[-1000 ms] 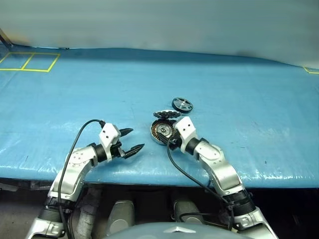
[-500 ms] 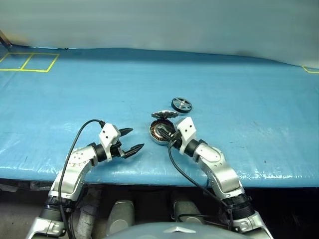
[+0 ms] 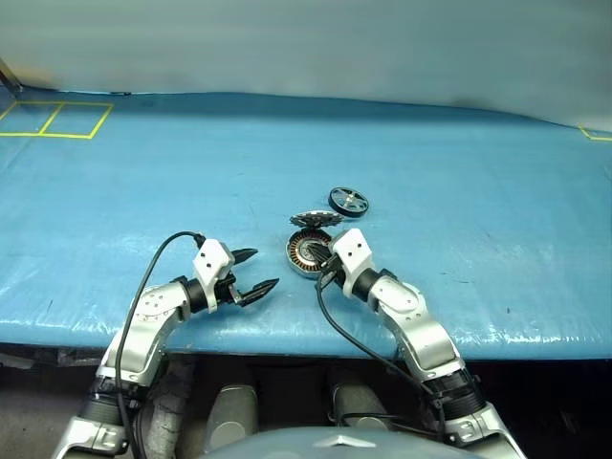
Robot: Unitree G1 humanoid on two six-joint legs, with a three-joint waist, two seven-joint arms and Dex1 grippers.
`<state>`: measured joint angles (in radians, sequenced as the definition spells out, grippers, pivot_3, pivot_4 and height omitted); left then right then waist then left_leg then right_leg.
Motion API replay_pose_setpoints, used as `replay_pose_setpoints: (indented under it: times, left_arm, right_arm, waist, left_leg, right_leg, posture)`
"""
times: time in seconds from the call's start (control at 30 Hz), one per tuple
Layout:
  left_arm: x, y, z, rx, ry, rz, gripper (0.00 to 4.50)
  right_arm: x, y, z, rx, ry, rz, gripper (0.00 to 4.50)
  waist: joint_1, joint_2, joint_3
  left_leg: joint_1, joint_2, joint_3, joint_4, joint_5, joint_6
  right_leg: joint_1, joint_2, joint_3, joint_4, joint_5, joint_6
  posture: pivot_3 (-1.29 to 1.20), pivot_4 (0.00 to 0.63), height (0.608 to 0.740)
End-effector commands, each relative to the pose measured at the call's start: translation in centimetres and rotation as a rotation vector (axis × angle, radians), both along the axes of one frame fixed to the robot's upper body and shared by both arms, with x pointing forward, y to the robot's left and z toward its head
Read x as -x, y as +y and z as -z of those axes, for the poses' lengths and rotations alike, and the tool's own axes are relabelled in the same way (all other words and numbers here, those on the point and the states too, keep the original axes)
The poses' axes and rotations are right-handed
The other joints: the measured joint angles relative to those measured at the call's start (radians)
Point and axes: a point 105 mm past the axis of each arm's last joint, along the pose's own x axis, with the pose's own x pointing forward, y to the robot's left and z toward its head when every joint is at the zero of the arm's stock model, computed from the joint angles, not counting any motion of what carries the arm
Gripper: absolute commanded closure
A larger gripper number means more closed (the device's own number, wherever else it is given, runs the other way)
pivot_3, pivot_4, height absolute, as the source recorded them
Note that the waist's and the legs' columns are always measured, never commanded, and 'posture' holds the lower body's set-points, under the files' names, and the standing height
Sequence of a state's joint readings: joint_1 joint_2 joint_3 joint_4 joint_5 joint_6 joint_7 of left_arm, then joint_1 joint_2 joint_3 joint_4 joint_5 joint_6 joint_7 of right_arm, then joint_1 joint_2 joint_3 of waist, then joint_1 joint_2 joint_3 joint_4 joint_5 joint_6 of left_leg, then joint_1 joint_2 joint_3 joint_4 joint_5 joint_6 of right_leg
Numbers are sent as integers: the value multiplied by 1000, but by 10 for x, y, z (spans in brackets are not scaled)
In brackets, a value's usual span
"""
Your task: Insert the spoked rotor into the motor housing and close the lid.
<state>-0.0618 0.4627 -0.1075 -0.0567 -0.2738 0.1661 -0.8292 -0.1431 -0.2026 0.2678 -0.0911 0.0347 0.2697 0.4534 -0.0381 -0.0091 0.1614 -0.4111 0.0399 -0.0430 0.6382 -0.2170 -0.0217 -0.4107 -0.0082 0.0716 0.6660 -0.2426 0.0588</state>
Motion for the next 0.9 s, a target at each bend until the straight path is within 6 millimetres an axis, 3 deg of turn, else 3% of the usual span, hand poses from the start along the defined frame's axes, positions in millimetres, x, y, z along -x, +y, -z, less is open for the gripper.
replay_pose_setpoints:
  times: [0.03,0.17,0.43,0.57,0.7,0.9]
  left_arm:
    - [0,-7,-10,12,-38,15,343]
    - [1,-10,-13,16,-39,18,343]
    - [2,-16,-17,16,-41,25,343]
    - [2,-16,-19,12,-42,22,343]
    - [2,-15,-18,11,-40,21,343]
    - [2,-15,-17,17,-40,27,343]
  right_arm:
    - [1,3,-4,2,-28,-10,4479]
    - [-2,0,7,149,-66,-9,4479]
    - [-15,-21,22,170,21,140,4479]
    - [-13,-28,34,265,62,147,4479]
    - [-10,-24,34,322,30,103,4479]
    - [2,4,-4,1,-34,-7,4479]
  waist:
    - [0,0,0]
    - [0,0,0]
    - [-1,0,-1]
    - [1,-1,-4]
    - [5,-2,-5]
    - [1,-3,-5]
  left_leg:
    - [0,0,0,0,0,0]
    - [0,0,0,1,0,0]
    - [1,0,0,6,0,0]
    - [2,0,1,9,0,0]
    - [6,0,0,8,0,0]
    - [7,0,0,4,-1,1]
  right_leg:
    - [0,0,0,0,0,0]
    - [0,0,0,0,0,0]
    - [2,0,1,1,0,-3]
    - [5,0,1,1,0,-3]
    - [10,0,1,-1,0,-3]
    - [11,0,0,-3,0,-4]
  posture:
    - [0,150,740]
    - [0,150,740]
    - [0,150,740]
    - [0,150,740]
    - [0,150,740]
    - [0,150,740]
